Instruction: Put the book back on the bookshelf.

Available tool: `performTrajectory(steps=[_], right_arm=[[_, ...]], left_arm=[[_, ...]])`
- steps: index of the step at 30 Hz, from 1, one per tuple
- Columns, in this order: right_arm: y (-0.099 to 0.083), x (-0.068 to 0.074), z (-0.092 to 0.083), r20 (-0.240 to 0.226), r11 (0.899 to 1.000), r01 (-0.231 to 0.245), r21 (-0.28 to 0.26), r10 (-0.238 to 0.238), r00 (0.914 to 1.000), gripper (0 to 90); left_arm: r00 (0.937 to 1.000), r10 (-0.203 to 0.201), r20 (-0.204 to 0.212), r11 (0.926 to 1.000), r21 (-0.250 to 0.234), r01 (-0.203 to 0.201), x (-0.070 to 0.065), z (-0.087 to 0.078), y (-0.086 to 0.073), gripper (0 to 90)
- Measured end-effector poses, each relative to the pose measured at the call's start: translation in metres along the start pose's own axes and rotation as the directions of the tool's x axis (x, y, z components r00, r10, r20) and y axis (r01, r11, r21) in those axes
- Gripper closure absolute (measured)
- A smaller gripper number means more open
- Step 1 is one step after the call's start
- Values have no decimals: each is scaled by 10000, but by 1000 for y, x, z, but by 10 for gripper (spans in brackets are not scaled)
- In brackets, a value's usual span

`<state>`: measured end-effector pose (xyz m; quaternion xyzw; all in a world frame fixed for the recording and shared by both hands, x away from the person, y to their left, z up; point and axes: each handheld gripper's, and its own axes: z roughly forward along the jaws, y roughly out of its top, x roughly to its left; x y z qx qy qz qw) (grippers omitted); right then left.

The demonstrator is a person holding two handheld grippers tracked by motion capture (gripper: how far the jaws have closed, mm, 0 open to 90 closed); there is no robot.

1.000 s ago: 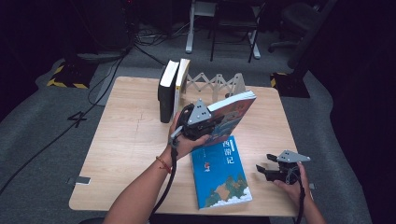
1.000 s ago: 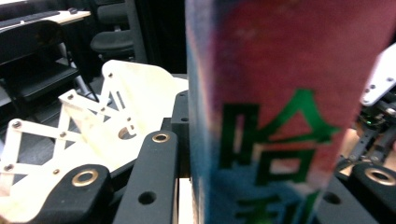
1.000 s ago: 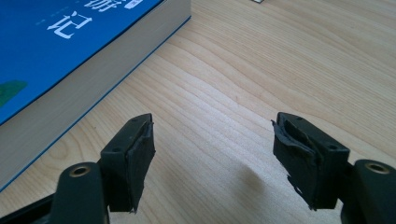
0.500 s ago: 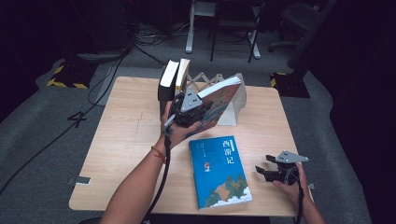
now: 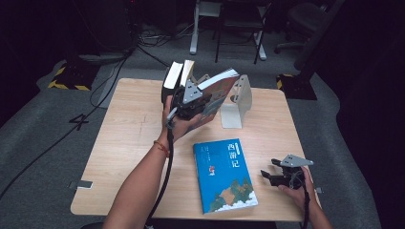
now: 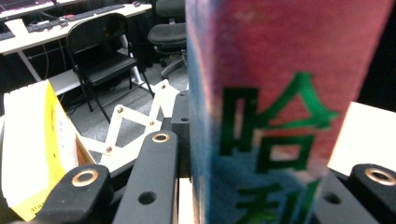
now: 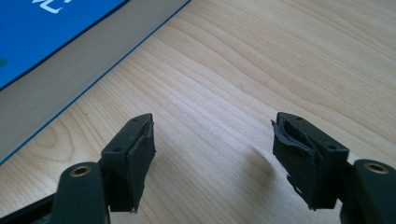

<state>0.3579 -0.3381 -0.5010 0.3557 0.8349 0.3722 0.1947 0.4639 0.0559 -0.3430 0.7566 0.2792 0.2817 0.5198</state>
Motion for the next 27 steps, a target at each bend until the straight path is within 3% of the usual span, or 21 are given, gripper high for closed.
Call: performTrajectory(steps=[5, 10, 12, 15, 16, 17, 21, 27], right_arm=[[0, 1, 0, -13, 9999, 95, 49, -95, 10000, 300], [0, 3, 1, -37, 9997, 216, 119, -216, 9998, 301], [0, 3, 1, -49, 9996, 238, 143, -238, 9997, 301], [0, 4, 1, -39, 9995, 270, 167, -270, 9996, 301], [0, 4, 1, -46, 9995, 284, 164, -284, 9996, 302], [0, 4, 1, -34, 9994, 307, 161, -307, 9995, 303], [0, 5, 0, -21, 9991, 387, 169, -387, 9993, 303], [0, 5, -1, 28, 9987, 470, 177, -471, 9989, 303]], left_arm=[[9994, -106, -317, 9999, 21, 106, 3, 8, -3, 737], [9967, -525, -617, 9986, -19, 524, 10, 14, -7, 738], [9938, -779, -798, 9969, -101, 774, 13, 16, -9, 738], [9919, -808, -982, 9967, -54, 807, 15, 20, -10, 737], [9882, -919, -1229, 9957, -26, 923, 14, 25, -11, 737], [9882, -919, -1229, 9957, -26, 923, 14, 25, -11, 737], [9780, -1353, -1586, 9907, -81, 1358, 13, 38, -14, 737], [9744, -1433, -1730, 9896, -93, 1438, 13, 48, -18, 737]])
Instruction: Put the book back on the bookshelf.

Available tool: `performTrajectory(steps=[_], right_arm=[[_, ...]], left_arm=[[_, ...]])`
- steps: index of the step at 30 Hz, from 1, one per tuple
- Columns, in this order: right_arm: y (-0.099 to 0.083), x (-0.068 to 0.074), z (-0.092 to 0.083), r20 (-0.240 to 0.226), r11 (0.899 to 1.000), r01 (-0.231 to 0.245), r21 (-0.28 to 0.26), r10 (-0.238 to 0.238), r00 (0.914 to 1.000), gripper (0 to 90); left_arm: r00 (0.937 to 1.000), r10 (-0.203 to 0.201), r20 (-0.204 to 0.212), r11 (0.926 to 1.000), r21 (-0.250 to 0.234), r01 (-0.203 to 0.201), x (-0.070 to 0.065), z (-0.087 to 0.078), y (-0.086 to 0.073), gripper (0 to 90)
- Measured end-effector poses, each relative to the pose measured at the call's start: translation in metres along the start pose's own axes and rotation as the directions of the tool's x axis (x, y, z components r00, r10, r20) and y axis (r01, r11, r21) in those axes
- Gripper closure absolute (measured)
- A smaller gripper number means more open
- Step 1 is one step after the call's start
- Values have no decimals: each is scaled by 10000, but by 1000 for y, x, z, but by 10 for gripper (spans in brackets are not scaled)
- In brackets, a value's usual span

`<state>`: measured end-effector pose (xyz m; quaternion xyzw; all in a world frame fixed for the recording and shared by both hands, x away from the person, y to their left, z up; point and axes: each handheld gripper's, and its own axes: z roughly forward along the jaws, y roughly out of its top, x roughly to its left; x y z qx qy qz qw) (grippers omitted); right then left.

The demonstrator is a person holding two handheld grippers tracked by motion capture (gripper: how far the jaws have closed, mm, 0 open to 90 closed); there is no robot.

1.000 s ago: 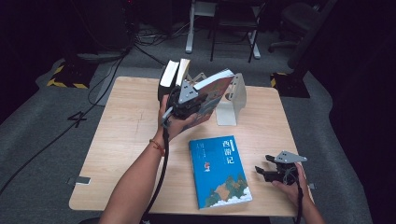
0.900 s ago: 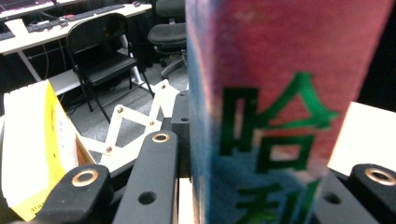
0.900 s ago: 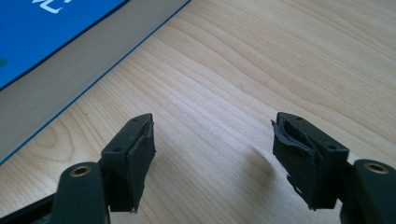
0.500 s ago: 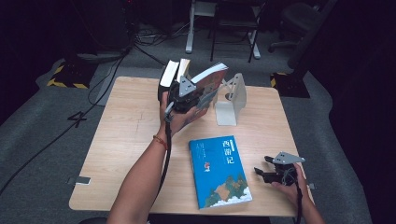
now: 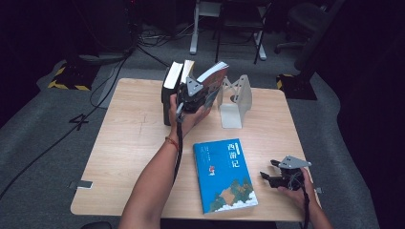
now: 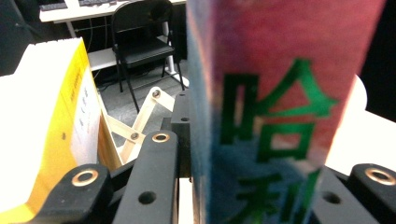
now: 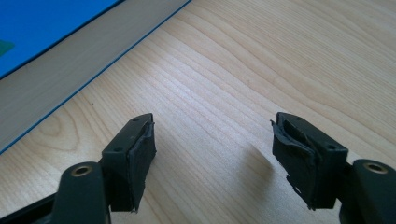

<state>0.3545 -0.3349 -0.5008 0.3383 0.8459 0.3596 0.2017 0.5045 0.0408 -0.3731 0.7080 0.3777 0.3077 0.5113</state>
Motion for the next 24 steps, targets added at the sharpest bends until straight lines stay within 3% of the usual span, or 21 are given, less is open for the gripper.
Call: performTrajectory(steps=[5, 7, 20, 24], right_arm=[[1, 1, -1, -140, 9999, 116, -21, -116, 9998, 304], [1, 1, 0, -81, 9998, 200, 20, -200, 9998, 304], [2, 3, 1, -134, 9997, 220, 74, -219, 9997, 291], [1, 2, 1, -161, 9998, 185, 51, -184, 9997, 281]], left_arm=[[9998, -154, -114, 9999, 17, 154, 1, 6, -8, 736], [9991, -410, -58, 9991, -102, 410, 3, 4, -11, 735], [9988, -466, 139, 9984, -316, 471, 3, -9, -31, 731], [9974, -716, 90, 9968, -350, 719, 6, -11, -36, 730]])
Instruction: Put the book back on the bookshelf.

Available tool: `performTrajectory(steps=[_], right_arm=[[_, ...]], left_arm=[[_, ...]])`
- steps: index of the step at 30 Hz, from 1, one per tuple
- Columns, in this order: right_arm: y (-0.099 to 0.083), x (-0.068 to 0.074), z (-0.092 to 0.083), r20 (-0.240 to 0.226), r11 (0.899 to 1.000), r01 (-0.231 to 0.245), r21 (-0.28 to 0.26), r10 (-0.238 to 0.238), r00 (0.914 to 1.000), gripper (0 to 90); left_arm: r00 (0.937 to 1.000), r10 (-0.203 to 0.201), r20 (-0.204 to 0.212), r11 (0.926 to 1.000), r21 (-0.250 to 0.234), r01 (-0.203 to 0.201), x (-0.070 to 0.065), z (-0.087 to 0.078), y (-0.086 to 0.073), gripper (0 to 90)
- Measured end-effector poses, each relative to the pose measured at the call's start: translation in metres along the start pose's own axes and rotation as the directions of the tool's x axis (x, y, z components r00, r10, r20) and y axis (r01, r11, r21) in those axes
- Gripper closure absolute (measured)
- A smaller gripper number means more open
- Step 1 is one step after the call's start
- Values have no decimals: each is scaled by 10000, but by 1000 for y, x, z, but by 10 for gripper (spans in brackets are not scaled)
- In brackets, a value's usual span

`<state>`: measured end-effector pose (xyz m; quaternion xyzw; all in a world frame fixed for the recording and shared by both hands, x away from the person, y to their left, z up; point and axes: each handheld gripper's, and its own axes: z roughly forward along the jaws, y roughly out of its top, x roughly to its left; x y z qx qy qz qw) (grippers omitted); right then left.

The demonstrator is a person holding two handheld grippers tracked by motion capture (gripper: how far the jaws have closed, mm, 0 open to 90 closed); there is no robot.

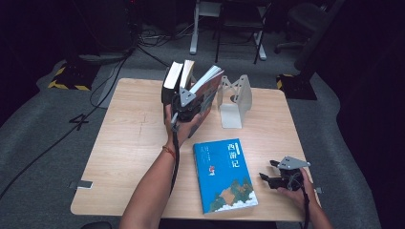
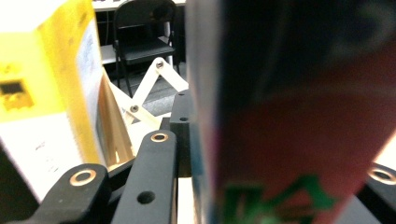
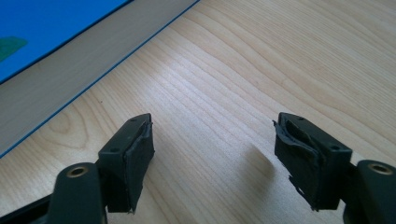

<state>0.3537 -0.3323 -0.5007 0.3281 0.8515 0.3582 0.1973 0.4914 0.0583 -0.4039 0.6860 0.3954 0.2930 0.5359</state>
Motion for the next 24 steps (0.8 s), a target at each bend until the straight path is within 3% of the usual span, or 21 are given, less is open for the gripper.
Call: performTrajectory(steps=[6, 11, 19, 24], right_arm=[[0, 0, 0, 7, 10000, -26, -4, 26, 10000, 282], [0, 0, 0, -10, 10000, -42, 24, 42, 10000, 281], [0, 0, 0, -47, 10000, -68, 28, 68, 10000, 281], [0, 0, 0, -79, 9999, -121, 12, 121, 9999, 280]], left_arm=[[9999, 164, 4, 9998, 78, -164, -2, 0, -1, 702], [9999, 33, -102, 9996, 272, -30, -1, -3, -8, 638], [9998, -59, 201, 9984, 567, 47, 3, -6, -25, 603], [9991, 353, 232, 9933, 1096, -376, -1, -2, -42, 589]])
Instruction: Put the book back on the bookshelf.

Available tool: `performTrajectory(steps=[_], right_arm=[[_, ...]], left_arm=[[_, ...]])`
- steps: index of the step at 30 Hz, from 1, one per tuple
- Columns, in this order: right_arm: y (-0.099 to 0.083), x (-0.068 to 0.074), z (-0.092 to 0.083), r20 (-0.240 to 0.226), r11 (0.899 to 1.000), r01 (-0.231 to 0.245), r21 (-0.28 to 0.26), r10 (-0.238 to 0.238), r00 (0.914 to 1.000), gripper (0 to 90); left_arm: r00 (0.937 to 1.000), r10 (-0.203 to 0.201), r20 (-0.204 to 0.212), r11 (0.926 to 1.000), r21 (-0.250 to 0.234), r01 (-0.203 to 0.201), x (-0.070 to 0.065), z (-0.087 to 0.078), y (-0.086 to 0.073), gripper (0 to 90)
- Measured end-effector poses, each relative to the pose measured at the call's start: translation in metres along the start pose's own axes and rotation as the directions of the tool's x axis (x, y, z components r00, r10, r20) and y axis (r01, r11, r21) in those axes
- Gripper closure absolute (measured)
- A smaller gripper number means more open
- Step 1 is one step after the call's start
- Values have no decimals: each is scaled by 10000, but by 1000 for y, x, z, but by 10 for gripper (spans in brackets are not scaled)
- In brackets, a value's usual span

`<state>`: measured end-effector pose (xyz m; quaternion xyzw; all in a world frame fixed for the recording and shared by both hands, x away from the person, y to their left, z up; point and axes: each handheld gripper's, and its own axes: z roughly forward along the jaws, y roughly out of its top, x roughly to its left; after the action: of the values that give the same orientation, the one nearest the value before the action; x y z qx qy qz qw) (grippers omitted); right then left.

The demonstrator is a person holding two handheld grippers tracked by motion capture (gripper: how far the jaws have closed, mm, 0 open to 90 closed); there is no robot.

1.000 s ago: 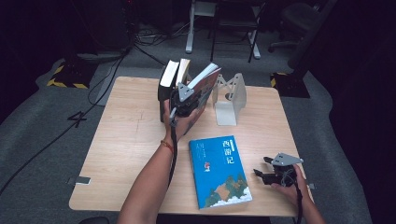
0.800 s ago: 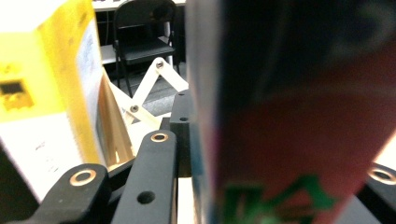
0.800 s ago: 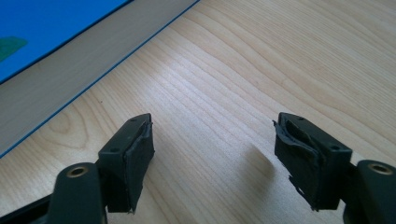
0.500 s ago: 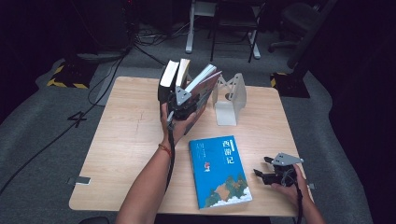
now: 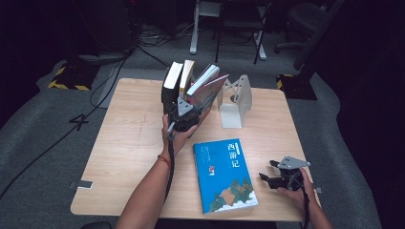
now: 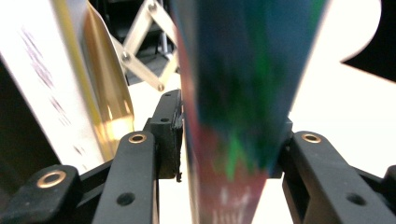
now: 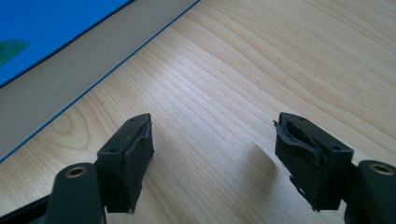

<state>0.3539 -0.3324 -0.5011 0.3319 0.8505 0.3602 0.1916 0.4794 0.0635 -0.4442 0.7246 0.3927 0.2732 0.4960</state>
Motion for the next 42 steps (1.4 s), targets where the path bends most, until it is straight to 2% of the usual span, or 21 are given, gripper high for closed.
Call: performTrajectory(steps=[2, 4, 7, 8, 10, 12, 13, 16, 17, 20, 22, 23, 29, 30, 32, 35, 37, 42], right_arm=[[0, 0, 0, -74, 10000, -31, -12, 31, 10000, 279], [0, 1, 0, -104, 10000, -35, -22, 35, 9999, 277], [0, 1, 0, -85, 10000, -28, -34, 28, 10000, 278], [0, 1, 0, -91, 10000, -21, -36, 21, 10000, 278], [0, 1, 0, -110, 10000, -29, -38, 29, 9999, 275], [0, 1, 1, -134, 10000, -30, -33, 30, 9999, 273], [0, 1, 1, -111, 10000, -25, -42, 24, 9999, 274], [0, 2, 0, -74, 10000, 17, -41, -18, 10000, 276], [0, 2, 0, -71, 10000, 36, -37, -36, 10000, 276], [0, 2, 0, -102, 10000, -20, -49, 19, 9999, 276], [0, 2, 0, -107, 10000, -15, -32, 14, 9999, 275], [0, 2, 0, -112, 10000, -8, -38, 8, 9999, 275], [0, 1, 0, -113, 10000, 20, -36, -20, 9999, 276], [0, 1, 0, -112, 10000, 22, -26, -22, 9999, 276], [-1, 1, 0, -139, 10000, 31, -32, -31, 9999, 275], [-1, 1, 0, -153, 10000, 17, -45, -18, 9999, 274], [-1, 1, 0, -137, 10000, 18, -42, -19, 9999, 275], [-1, 1, 0, -151, 10000, 11, -35, -11, 9999, 272]], left_arm=[[9999, -86, 69, 9998, 159, 85, 0, 4, -7, 584], [9997, -183, 165, 9984, 529, 174, 1, 11, -14, 594], [9999, -144, 62, 9983, 558, 140, 2, 15, -21, 697], [9998, -206, 29, 9985, 508, 205, 1, 16, -22, 703], [9994, -39, -338, 9987, 509, 56, -3, 17, -21, 730], [9983, -199, -543, 9987, 464, 224, -7, 19, -20, 735], [9976, -146, -673, 9988, 466, 178, -7, 20, -20, 736], [9909, -399, -1285, 9985, 322, 444, -11, 26, -19, 738], [9888, -544, -1392, 9979, 278, 589, -12, 29, -19, 739], [9837, -598, -1695, 9974, 298, 658, -13, 36, -15, 739], [9828, -646, -1731, 9972, 272, 704, -13, 38, -15, 739], [9786, -645, -1957, 9970, 299, 716, -12, 42, -13, 739], [9736, -527, -2220, 9971, 421, 636, -10, 50, -9, 739], [9705, -605, -2334, 9966, 400, 717, -10, 50, -9, 739], [9687, -756, -2366, 9958, 318, 855, -8, 50, -9, 738], [9593, -1020, -2632, 9933, 261, 1128, -7, 49, -10, 738], [9535, -1391, -2676, 9893, 63, 1461, -5, 48, -11, 738], [9496, -1705, -2631, 9842, 13, 1770, 0, 46, -13, 731]])
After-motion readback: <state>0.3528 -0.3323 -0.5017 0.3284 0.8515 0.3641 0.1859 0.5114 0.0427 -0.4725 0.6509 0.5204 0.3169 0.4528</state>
